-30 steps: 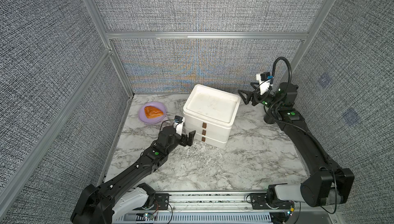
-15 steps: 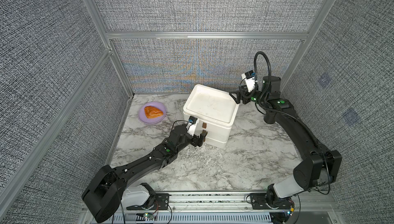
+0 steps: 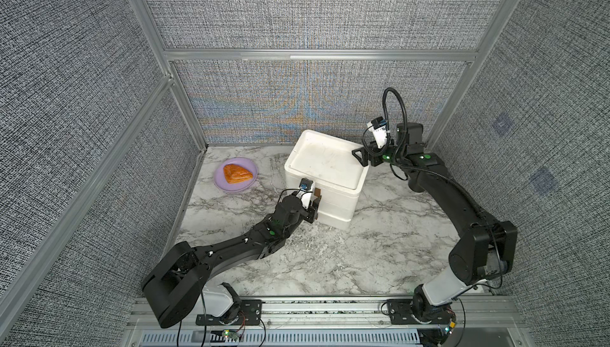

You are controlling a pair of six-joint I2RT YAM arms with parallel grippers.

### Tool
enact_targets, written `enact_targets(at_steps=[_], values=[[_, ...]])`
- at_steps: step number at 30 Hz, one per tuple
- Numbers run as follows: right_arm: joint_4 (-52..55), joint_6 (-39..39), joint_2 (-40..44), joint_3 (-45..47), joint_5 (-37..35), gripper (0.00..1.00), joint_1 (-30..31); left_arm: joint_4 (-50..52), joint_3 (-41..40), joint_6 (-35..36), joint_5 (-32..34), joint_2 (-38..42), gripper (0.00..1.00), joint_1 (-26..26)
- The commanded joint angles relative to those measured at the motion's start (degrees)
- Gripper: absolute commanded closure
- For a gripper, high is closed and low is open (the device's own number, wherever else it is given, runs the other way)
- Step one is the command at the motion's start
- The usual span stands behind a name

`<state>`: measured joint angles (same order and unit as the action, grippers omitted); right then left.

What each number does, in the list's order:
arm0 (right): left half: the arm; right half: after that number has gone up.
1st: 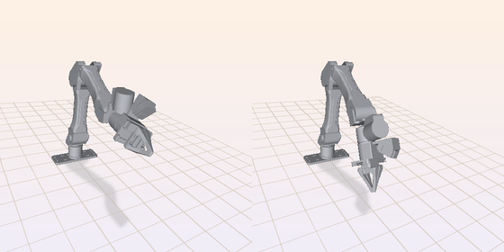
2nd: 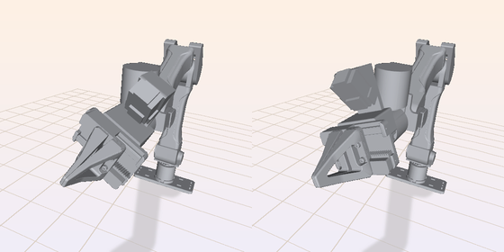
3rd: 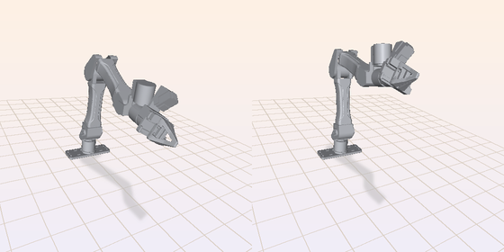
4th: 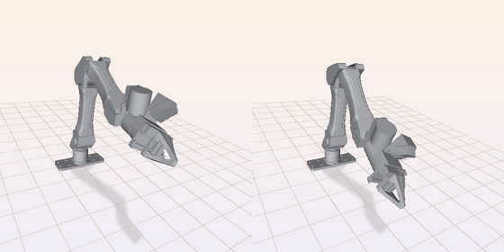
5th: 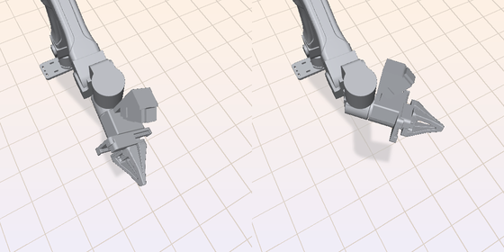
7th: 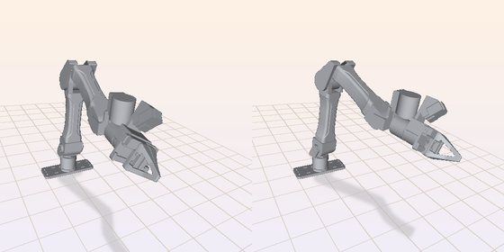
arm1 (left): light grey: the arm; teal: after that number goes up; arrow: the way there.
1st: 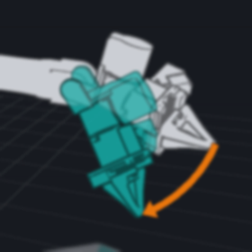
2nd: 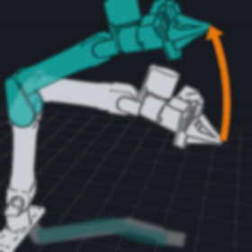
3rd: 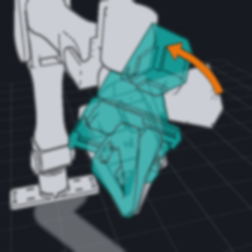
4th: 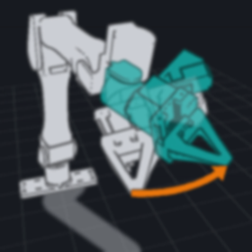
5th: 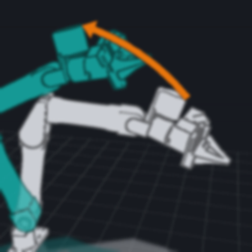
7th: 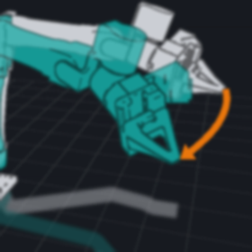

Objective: Take the microphone out of the drawer
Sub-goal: Open the drawer in the storage box.

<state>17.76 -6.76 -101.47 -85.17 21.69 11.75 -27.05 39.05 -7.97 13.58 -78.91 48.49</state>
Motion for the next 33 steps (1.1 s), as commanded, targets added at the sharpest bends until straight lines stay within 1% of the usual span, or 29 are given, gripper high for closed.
enact_targets(at_steps=[1,8,11,12,15,23,33], values=[[0.6,-1.6,0.0,0.6,-0.2,0.05,0.2,-3.9,1.3,0.4,0.9,-1.4,0.55,0.1],[-0.3,-1.8,0.0,1.9,0.0,0.05,0.3,-2.8,3.5,0.5,1.6,-3.1,0.79,0.3],[-0.5,-1.6,-0.1,2.1,-0.2,0.05,0.3,-1.3,4.5,0.5,1.7,-3.4,0.98,0.4],[-0.5,-1.3,-0.2,2.2,-0.3,0.05,0.3,-1.0,4.7,0.4,1.9,-3.5,1.0,0.4],[-1.1,-0.9,-0.2,2.9,-0.6,0.06,0.3,-0.4,4.7,0.2,2.2,-3.3,1.0,0.5],[-3.9,0.7,1.2,5.4,-4.9,0.06,0.3,2.5,4.1,0.5,3.3,-1.6,1.0,0.5],[-6.2,1.7,2.1,7.2,-6.0,0.06,0.3,7.2,0.5,-1.2,4.0,4.7,1.0,0.6]])
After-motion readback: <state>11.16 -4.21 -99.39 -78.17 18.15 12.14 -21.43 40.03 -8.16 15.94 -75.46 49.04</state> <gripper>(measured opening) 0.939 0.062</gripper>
